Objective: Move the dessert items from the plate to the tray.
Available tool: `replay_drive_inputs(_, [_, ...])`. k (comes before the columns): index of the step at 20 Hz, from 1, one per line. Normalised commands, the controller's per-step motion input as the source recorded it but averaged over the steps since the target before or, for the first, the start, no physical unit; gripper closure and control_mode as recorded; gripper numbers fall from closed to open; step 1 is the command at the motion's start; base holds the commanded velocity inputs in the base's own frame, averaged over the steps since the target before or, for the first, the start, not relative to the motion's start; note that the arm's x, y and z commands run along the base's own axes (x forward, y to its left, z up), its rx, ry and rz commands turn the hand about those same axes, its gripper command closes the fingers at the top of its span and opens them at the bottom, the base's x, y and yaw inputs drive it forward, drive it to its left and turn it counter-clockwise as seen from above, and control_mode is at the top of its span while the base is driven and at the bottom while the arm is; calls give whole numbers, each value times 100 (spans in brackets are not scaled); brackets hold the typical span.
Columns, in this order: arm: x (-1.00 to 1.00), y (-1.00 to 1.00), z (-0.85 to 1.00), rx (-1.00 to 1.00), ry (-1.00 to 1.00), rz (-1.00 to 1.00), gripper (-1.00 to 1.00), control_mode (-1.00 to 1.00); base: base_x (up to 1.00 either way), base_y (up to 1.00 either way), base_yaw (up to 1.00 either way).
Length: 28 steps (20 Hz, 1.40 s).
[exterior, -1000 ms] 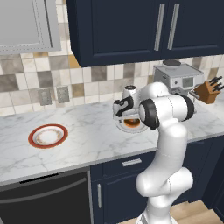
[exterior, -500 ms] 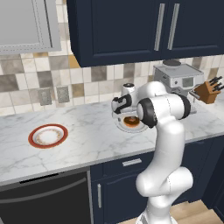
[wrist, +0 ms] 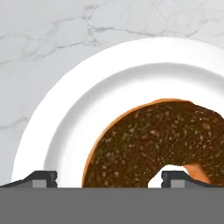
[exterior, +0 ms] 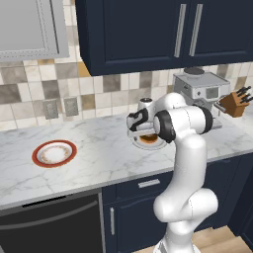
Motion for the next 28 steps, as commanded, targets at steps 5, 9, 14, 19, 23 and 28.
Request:
replay_drive_inputs(5, [0,0,-1,0,0,4,100,-100,0,0,0])
replay_drive_inputs(9, [0,1,0,0,0,0,100,-100,0,0,0])
replay_drive_inputs(14, [-5,2,32,-2,-7,-2,100,-100,0,0,0])
replay_drive_inputs(19, [-26,1,27,-1,-27,0,100,-100,0,0,0])
replay_drive_inputs(23, [-54,7,52,0,-39,0,100,-100,0,0,0])
replay_drive_inputs(28, [-86,6,56,0,-25,0,100,-100,0,0,0])
